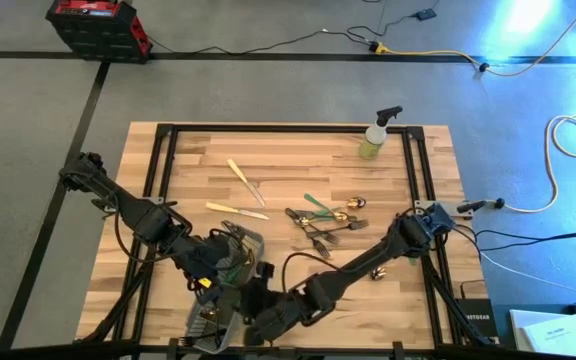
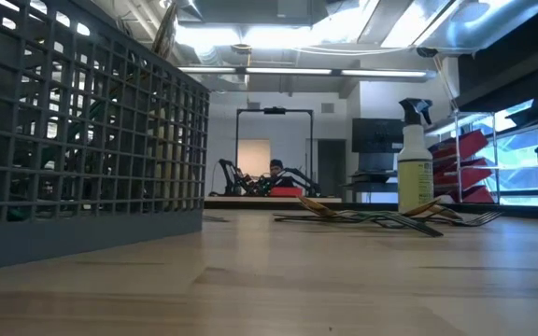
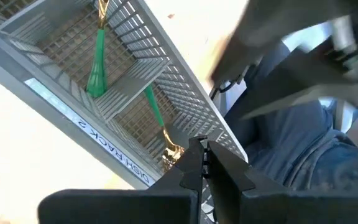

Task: Sort silverware
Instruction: Put the fork into the silverware tray

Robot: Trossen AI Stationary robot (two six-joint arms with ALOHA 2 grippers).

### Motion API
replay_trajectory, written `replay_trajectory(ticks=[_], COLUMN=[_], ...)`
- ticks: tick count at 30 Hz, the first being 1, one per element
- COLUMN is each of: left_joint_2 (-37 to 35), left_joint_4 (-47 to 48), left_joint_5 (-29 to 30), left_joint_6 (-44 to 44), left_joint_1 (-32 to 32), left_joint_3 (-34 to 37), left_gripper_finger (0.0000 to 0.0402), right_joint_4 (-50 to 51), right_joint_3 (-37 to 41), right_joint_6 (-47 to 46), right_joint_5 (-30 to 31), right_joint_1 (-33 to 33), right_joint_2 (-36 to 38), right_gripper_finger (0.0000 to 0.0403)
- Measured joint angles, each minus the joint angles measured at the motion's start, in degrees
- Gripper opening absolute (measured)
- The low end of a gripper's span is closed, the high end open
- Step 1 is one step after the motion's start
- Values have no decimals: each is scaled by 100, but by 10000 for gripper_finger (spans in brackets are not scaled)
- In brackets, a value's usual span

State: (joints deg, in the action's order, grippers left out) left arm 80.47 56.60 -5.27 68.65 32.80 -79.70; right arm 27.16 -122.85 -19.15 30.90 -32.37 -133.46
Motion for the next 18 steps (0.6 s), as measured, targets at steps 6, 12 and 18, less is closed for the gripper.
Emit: replay_trajectory(ticks=[6, 12, 18], left_joint_2=[0, 0, 0], left_joint_4=[-5, -5, -5], left_joint_5=[1, 10, 6], left_joint_6=[32, 104, 105], left_joint_1=[0, 17, 17], left_joint_3=[0, 0, 0], left_gripper_finger=[3, 3, 3], right_joint_4=[665, 599, 611], right_joint_3=[-15, -21, -21], right_joint_6=[1460, 2316, 2999], right_joint_5=[-101, 112, -416], right_joint_1=[-256, -264, 99], right_joint_2=[-60, -55, -55], right_gripper_finger=[170, 170, 170])
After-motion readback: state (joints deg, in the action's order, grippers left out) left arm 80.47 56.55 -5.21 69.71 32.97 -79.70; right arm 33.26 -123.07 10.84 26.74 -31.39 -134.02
